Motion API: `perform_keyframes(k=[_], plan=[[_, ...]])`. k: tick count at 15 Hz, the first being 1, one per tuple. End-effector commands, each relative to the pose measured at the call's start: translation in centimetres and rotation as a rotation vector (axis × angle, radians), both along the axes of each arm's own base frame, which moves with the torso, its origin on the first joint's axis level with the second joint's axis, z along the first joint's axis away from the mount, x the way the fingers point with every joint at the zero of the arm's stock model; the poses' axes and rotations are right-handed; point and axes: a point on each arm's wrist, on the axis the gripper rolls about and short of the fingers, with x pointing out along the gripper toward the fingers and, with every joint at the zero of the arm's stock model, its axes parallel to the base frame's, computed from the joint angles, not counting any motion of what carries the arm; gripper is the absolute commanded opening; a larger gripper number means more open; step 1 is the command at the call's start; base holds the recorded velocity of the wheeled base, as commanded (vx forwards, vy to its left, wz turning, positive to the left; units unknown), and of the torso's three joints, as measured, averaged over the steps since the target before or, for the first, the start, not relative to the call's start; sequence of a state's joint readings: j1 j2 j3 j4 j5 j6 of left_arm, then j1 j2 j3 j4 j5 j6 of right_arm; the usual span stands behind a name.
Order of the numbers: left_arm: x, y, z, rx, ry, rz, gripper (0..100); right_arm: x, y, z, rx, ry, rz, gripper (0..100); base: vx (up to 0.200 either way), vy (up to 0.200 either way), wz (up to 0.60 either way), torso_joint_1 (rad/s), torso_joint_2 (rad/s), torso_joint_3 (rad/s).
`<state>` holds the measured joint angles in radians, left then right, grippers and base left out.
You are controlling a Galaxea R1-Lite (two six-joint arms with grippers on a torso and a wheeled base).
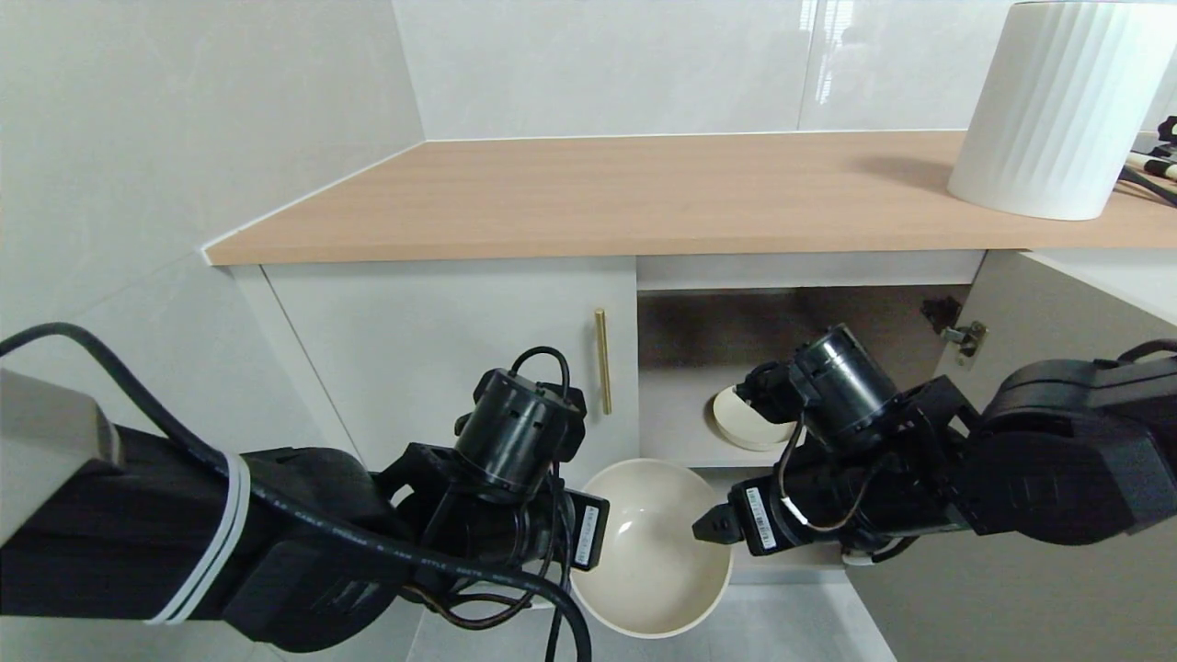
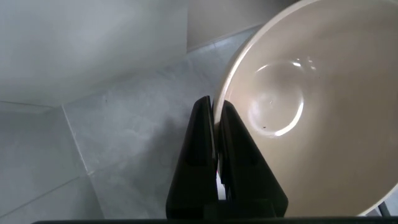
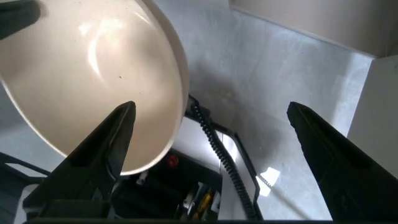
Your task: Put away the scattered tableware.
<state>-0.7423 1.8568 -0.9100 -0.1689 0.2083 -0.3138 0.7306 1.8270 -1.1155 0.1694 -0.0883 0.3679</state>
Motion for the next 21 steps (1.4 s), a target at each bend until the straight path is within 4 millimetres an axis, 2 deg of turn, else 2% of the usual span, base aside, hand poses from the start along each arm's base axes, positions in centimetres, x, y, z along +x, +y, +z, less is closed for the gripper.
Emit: perform_keyframes(k=[1,2,5,13,14,18,21], plan=[[0.0,0.0,0.0,0.001,0.001,-0.001,0,0.2,0.3,-0.6,-0.005,0.007,0.002,100,0.000,0.000,0.00,0.000,0.00,0.000],[0.0,0.0,0.0,0.001,0.001,-0.001,0,0.2,0.7,-1.0,-0.007,0.011,0.009,0,0.000,0.000,0.00,0.000,0.00,0.000],[-0.1,-0.1,0.0,-0.011,0.005,0.008,0,0.4,1.5,-1.7,-0.008,0.008,0.017,0,0.000,0.000,0.00,0.000,0.00,0.000],[0.0,-0.3,-0.7,0.008,0.018,0.012,0,0.2,1.4,-1.3,-0.002,-0.007,0.011,0,0.000,0.000,0.00,0.000,0.00,0.000],[0.0,-0.3,-0.7,0.010,0.017,0.012,100,0.2,1.4,-1.3,-0.003,-0.006,0.011,0,0.000,0.000,0.00,0.000,0.00,0.000],[0.0,-0.1,-0.3,0.022,-0.014,0.046,100,0.3,1.4,-1.8,-0.016,-0.001,-0.019,0,0.000,0.000,0.00,0.000,0.00,0.000],[-0.1,0.0,0.2,0.014,-0.026,0.051,100,3.5,0.1,-3.4,-0.040,-0.055,-0.170,0,0.000,0.000,0.00,0.000,0.00,0.000]])
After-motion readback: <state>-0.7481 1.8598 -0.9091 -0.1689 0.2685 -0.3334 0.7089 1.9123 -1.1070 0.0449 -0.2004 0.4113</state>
